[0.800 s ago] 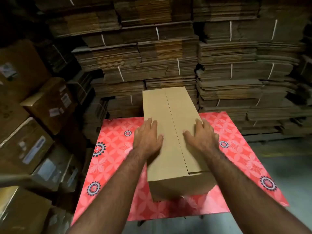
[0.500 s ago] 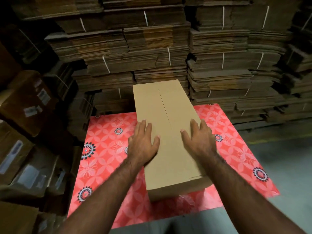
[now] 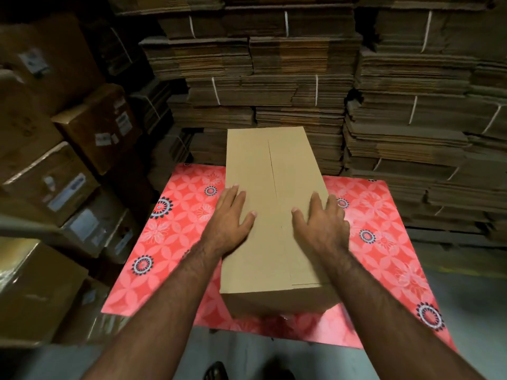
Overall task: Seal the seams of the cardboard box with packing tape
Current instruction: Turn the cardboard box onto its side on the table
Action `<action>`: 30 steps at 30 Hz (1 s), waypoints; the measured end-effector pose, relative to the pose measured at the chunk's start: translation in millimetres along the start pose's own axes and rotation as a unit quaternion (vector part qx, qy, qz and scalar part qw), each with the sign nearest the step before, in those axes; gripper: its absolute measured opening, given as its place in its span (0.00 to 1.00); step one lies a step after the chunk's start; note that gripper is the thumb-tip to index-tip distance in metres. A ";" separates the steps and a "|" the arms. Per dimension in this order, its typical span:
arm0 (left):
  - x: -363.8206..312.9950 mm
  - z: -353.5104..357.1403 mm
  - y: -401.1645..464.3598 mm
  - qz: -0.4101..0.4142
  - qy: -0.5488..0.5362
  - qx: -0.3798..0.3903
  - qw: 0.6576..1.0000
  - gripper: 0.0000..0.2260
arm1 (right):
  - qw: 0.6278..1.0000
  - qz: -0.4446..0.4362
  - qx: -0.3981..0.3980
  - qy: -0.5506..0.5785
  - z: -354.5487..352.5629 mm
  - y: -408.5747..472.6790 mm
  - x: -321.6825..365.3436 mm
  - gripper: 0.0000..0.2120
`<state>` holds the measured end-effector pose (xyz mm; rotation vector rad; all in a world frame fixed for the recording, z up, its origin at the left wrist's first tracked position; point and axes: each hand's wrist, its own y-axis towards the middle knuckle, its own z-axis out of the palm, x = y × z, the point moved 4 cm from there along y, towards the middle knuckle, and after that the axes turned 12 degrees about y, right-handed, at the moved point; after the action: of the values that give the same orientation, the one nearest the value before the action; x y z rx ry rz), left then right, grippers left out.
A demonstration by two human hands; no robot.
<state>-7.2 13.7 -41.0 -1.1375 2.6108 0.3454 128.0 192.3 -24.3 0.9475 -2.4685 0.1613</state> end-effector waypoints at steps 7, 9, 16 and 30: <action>-4.3 5.2 -32.3 -0.065 -0.004 -0.032 0.997 0.34 | 0.992 -0.093 0.084 0.013 0.0 27.6 8.0 0.35; -3.8 6.1 -39.2 -0.108 -0.025 -0.041 0.993 0.38 | 0.986 -0.113 0.112 0.047 -0.7 43.0 11.5 0.37; 0.9 -0.1 -30.9 -0.321 -0.289 -0.050 0.900 0.34 | 0.987 -0.010 0.143 0.076 13.0 92.3 39.4 0.35; -8.8 -32.7 -34.7 -0.242 -0.154 -0.067 0.956 0.45 | 0.976 -0.125 0.178 0.014 26.8 117.3 103.5 0.34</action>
<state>19.2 -13.9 -11.2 -1.5741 1.9873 0.5436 -25.9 211.2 9.4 1.3842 -2.3103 0.5407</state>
